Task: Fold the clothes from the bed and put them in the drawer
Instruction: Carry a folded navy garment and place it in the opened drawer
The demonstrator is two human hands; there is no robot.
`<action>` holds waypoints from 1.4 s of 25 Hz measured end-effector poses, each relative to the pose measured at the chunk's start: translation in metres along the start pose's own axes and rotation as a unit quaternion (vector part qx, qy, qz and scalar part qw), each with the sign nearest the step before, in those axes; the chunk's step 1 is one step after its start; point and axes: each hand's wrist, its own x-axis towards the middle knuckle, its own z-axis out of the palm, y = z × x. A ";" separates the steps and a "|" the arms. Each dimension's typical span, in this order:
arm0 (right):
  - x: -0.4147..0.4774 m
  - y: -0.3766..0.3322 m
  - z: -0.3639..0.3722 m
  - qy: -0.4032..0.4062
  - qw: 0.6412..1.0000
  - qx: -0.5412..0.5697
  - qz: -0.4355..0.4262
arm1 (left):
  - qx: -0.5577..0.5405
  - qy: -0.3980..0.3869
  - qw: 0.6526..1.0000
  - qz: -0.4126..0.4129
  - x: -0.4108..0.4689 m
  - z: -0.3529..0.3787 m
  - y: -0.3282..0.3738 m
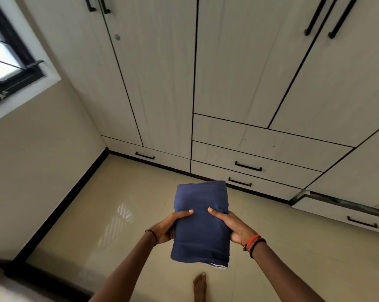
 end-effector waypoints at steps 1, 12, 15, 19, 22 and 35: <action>0.011 -0.009 -0.010 0.004 1.000 0.002 0.004 | 0.010 -0.001 1.000 0.002 0.016 0.005 0.011; 0.120 -0.096 -0.125 0.038 0.998 0.039 0.011 | 0.031 -0.001 0.999 0.010 0.195 0.056 0.099; 0.159 -0.110 -0.161 0.027 0.996 0.082 0.002 | 0.027 0.003 1.000 0.015 0.244 0.071 0.113; 0.226 -0.111 -0.215 0.038 0.986 0.165 0.016 | 0.047 0.015 0.998 0.026 0.320 0.077 0.122; 0.273 -0.110 -0.246 0.109 0.986 0.121 0.038 | 0.045 0.013 0.999 0.010 0.365 0.073 0.121; 0.437 -0.116 -0.341 0.157 0.732 -0.662 -0.035 | 0.023 0.050 0.998 -0.003 0.468 0.047 0.108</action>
